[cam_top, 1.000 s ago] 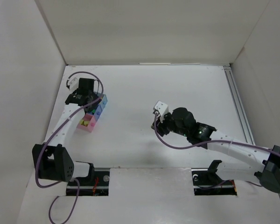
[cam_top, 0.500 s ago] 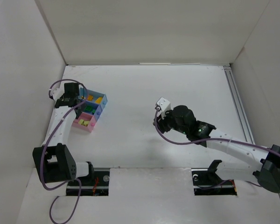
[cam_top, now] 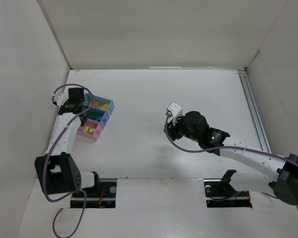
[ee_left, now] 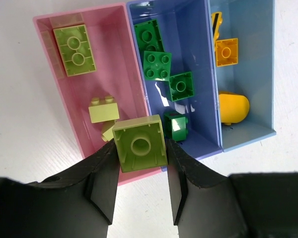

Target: Sort the legos into containers by color

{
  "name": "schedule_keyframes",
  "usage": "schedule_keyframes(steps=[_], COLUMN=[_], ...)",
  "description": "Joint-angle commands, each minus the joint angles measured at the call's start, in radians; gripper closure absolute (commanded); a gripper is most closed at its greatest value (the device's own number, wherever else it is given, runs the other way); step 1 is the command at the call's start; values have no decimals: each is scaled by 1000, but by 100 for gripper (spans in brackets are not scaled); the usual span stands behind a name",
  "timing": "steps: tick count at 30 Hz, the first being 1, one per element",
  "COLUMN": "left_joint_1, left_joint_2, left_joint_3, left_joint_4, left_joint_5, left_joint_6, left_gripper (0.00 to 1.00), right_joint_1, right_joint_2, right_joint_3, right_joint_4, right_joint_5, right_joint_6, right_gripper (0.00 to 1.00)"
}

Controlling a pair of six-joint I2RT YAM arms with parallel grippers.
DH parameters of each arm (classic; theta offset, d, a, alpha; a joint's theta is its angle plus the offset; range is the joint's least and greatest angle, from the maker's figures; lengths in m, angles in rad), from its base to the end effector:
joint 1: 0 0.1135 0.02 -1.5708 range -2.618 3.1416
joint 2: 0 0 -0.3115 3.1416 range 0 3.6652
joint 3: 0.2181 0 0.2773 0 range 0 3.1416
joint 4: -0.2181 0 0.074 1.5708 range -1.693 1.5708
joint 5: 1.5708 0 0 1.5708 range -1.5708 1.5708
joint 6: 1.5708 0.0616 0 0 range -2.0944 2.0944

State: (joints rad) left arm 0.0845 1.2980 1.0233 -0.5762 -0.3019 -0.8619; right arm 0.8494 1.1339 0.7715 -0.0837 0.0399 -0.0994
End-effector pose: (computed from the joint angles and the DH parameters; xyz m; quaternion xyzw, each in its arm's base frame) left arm 0.2979 0.0436 0.2979 -0.4688 0.7995 -0.0017 0.3756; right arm 0.1900 0.2123 0.2974 -0.3769 0.7573 0.1795 0.5022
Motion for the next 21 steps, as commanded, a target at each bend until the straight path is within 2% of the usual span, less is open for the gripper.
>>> schedule_keyframes(steps=[1, 21], left_joint_1=[-3, -3], left_joint_2=[-34, -23], left_joint_3=[0, 20], left_joint_4=[21, 19], left_joint_5=[27, 30], left_joint_6=[14, 32], left_gripper=[100, 100], right_joint_1=[-9, -67], right_joint_2=[-3, 24], right_joint_3=[48, 66], right_joint_4=[19, 19], right_joint_5=[-3, -40], right_joint_6=[13, 13], right_gripper=[76, 76])
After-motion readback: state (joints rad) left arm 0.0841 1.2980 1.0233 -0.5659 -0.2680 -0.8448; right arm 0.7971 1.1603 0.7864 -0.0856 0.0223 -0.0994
